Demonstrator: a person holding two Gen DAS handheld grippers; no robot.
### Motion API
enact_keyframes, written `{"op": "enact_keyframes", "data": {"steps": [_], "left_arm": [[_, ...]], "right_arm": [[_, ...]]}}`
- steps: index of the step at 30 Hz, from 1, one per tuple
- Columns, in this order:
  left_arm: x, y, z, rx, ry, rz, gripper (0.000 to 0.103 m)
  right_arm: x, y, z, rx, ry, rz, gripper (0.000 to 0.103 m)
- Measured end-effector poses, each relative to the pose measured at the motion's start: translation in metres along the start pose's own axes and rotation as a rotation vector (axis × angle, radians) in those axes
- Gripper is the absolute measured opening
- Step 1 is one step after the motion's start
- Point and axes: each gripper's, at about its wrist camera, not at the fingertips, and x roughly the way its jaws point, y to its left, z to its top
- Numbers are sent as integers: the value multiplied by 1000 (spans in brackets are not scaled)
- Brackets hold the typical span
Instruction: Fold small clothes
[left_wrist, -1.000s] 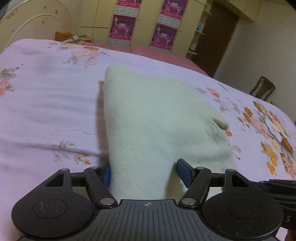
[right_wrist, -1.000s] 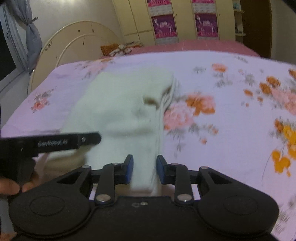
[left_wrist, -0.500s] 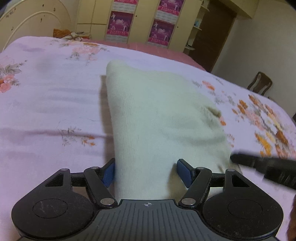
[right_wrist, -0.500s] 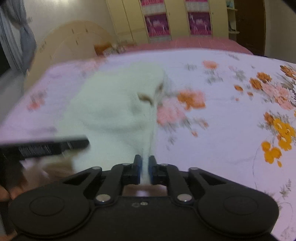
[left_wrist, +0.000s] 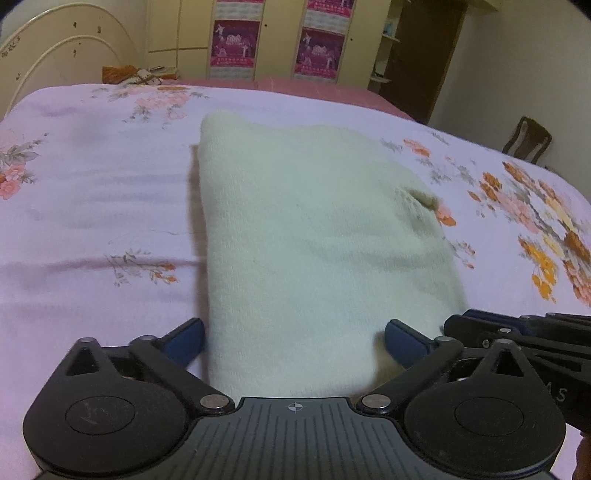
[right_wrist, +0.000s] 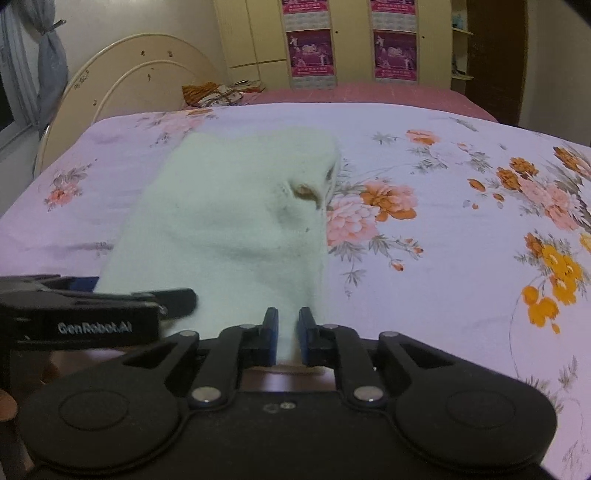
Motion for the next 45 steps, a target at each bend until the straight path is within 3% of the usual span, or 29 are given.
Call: {"op": "enact_keyframes", "data": {"steps": [5,8,13,15,18,22,27,29,35,38,41,45], "left_arm": [[-1,-1,1,-28,21,29,103],[-4,-2,-1,-65,26,96,103],[-9,4,0,-145,89,106,103],[-14,2,0,-136,96,144,103],[-26,-5,-3,-94,85,200,103],[-57,-16,-11,-62,54,228,103],[-120,-29,-19,-107,-11,241,103],[-146,-37,-23,-126,-33,265,103],[-219,-67,-47,-86,-78,324,103],[-254,-83,-59,-67,-89,340,103],[-291,-97,-72,-77,-112,354,103],[-336,-113,-90,-108,-148,341,103]], "right_arm": [[0,2,-6,24,-1,-26,16],[-1,0,-5,57,7,-24,16],[-3,0,-5,59,25,-13,18],[-4,-1,-5,71,34,0,20],[-10,-2,-5,78,47,26,25],[-29,-4,-10,68,44,69,43],[-80,-12,-22,31,23,131,58],[-107,-18,-28,22,18,168,69],[-188,-24,-47,-42,-34,233,90],[-222,-28,-55,-15,-50,249,100],[-257,-29,-60,12,-61,241,102],[-300,-26,-67,-18,-122,164,102]]}}
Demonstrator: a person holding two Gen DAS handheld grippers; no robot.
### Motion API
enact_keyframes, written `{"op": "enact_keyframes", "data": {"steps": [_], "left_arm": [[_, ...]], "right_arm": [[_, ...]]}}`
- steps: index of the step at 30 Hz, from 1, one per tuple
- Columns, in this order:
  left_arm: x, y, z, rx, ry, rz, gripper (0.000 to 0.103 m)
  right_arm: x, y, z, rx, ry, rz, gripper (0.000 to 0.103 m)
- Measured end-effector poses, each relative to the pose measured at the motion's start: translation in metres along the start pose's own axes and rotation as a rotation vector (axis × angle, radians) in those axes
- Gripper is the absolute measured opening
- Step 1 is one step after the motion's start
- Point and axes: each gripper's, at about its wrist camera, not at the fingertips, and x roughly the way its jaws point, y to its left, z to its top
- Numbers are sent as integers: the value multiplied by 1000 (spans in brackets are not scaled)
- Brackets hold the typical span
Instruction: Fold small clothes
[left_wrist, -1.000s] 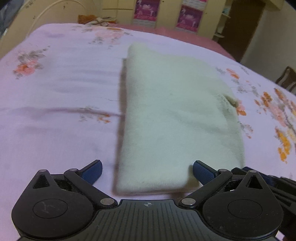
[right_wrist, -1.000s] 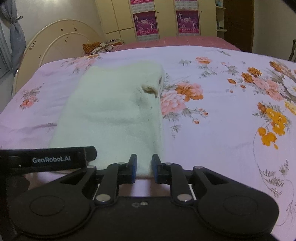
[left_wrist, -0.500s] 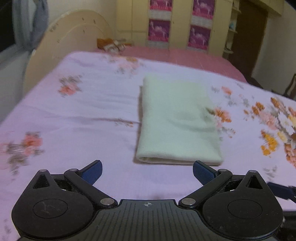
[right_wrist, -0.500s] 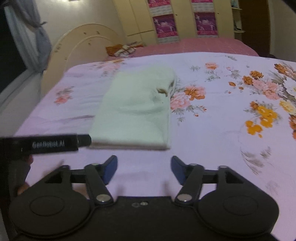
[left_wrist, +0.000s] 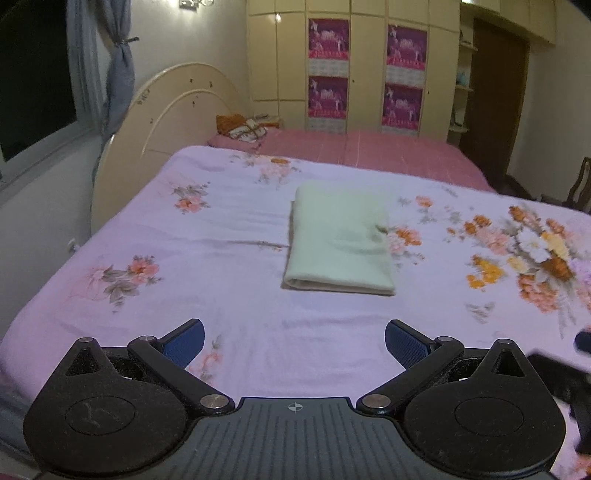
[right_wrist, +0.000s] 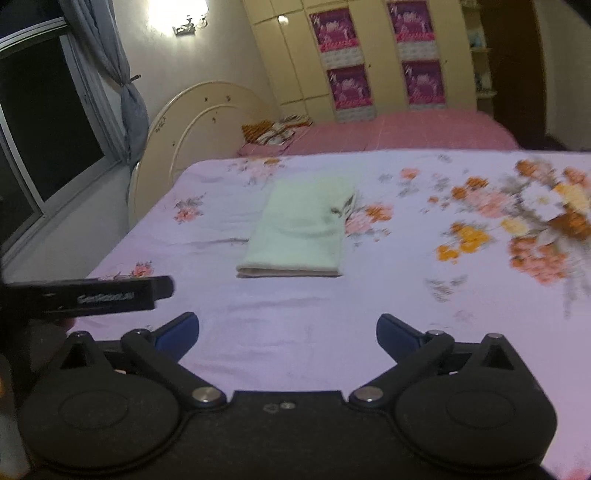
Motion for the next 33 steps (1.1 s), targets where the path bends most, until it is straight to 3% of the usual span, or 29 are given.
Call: {"op": "enact_keyframes", "data": {"steps": [4,8,19,33], "left_arm": [[-41,-2,-9,7,-46,9,103],[-67,-2,-15,-4,-78,12,103],[-98,-6,-26,-8,-109,11,103],[-103,-7,-26,-2,-113,13,103]], "right_arm": [[-36,13,-3,-90,-127,-114,102],[-60,16,-2,-110,-179,-113,102],[-85,12,-12,-81,-224,-109,102],[-90,12,-16,-84,-226,-118,102]]}}
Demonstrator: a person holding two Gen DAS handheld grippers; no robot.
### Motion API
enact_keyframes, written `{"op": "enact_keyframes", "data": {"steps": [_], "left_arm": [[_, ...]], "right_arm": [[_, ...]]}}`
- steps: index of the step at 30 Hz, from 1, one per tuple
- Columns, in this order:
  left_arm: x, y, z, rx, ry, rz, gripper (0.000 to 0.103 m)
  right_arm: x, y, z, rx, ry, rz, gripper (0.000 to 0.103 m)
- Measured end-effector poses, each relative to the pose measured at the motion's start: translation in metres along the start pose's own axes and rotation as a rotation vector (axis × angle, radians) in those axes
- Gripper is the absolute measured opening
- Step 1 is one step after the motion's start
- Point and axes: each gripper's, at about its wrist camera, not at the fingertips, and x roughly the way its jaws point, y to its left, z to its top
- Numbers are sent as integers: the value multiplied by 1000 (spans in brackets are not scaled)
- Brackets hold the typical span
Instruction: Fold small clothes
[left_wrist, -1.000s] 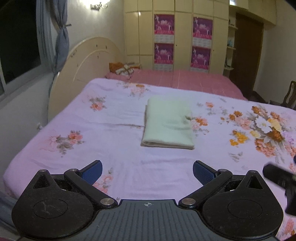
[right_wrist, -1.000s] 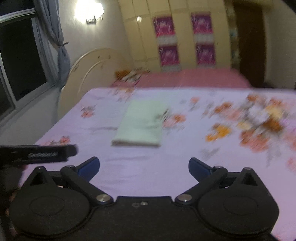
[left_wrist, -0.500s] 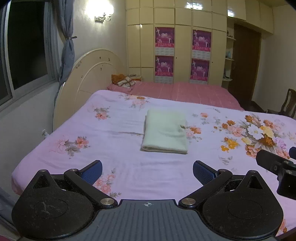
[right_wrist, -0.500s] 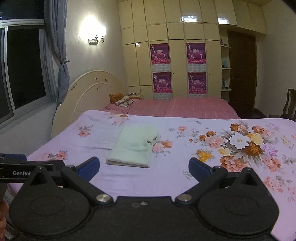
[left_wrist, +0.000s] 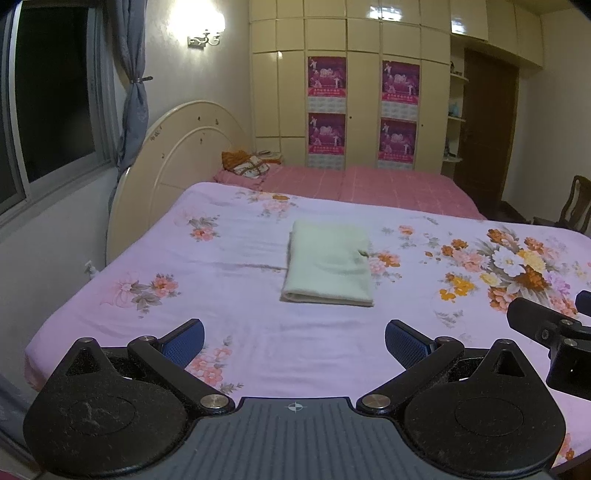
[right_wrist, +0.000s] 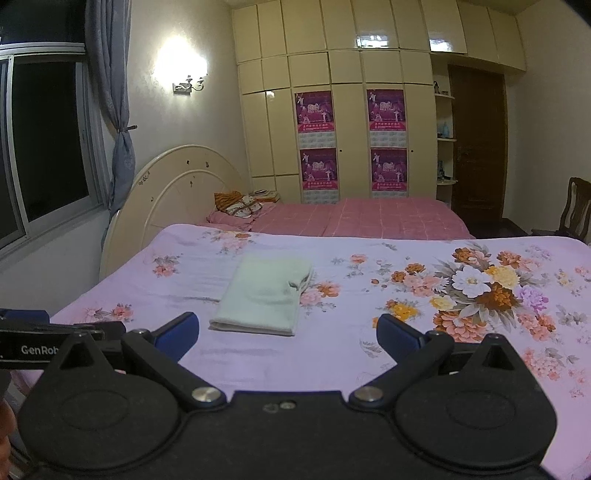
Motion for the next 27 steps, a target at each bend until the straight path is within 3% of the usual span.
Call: {"op": "enact_keyframes", "data": {"steps": [27], "left_arm": [[9,8,-1,11,9,17,103]], "right_arm": [[3,13,-1,-6,14,8,102]]}}
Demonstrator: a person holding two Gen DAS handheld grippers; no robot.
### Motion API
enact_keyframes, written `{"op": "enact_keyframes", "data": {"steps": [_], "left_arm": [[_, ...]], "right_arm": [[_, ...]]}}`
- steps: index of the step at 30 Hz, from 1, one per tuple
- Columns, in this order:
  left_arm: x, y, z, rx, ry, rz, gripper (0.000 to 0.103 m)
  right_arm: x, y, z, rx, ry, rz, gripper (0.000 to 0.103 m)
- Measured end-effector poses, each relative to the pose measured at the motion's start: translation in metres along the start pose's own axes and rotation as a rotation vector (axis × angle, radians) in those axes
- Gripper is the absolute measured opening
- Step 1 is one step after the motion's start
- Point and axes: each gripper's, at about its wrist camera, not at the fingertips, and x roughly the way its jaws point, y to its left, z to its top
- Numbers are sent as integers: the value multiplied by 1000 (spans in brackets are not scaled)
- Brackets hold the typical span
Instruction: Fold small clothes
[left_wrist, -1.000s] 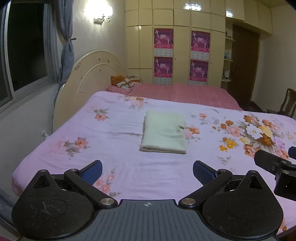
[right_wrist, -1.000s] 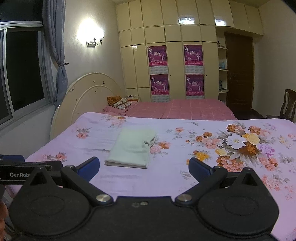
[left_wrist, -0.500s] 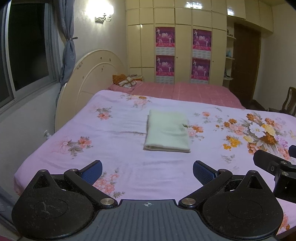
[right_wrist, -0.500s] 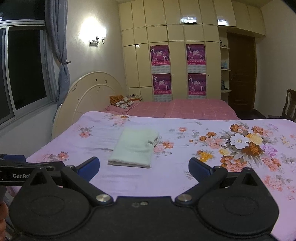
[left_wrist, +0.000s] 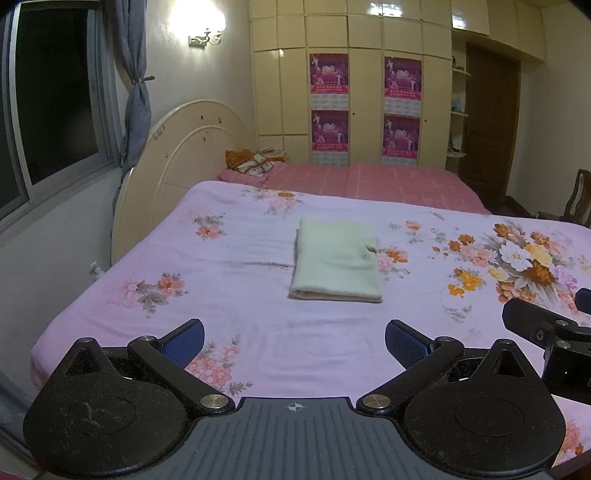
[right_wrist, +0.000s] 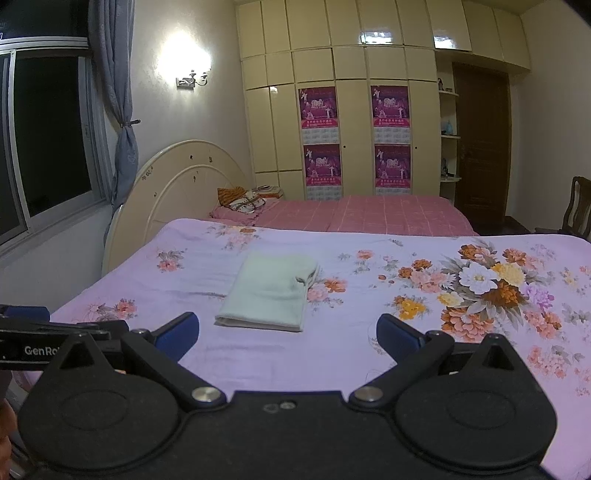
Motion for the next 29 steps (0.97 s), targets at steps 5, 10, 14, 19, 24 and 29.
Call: {"op": "enact_keyframes", "data": {"steps": [5,10,14,19,24,29], "left_arm": [[0,-1,0,2,-1,2,103],[0,-1,0,3,0,0,103],[1,-5,0,6,5,-2,103],[6,-8,2,20,16,-7,103],[12,-12,1,41,5,-47,103],[25,-10,5,24,17,-55,103]], "right_arm": [[0,1,0,1,0,0,102],[1,1,-1,0,2,-1,102],[1,1,-1,0,3,-2,102],[6,-2,-3,5,11,-3,102],[12,-6,-6,13,22,-4,102],[22,-11,-5,19,40,-9,102]]}}
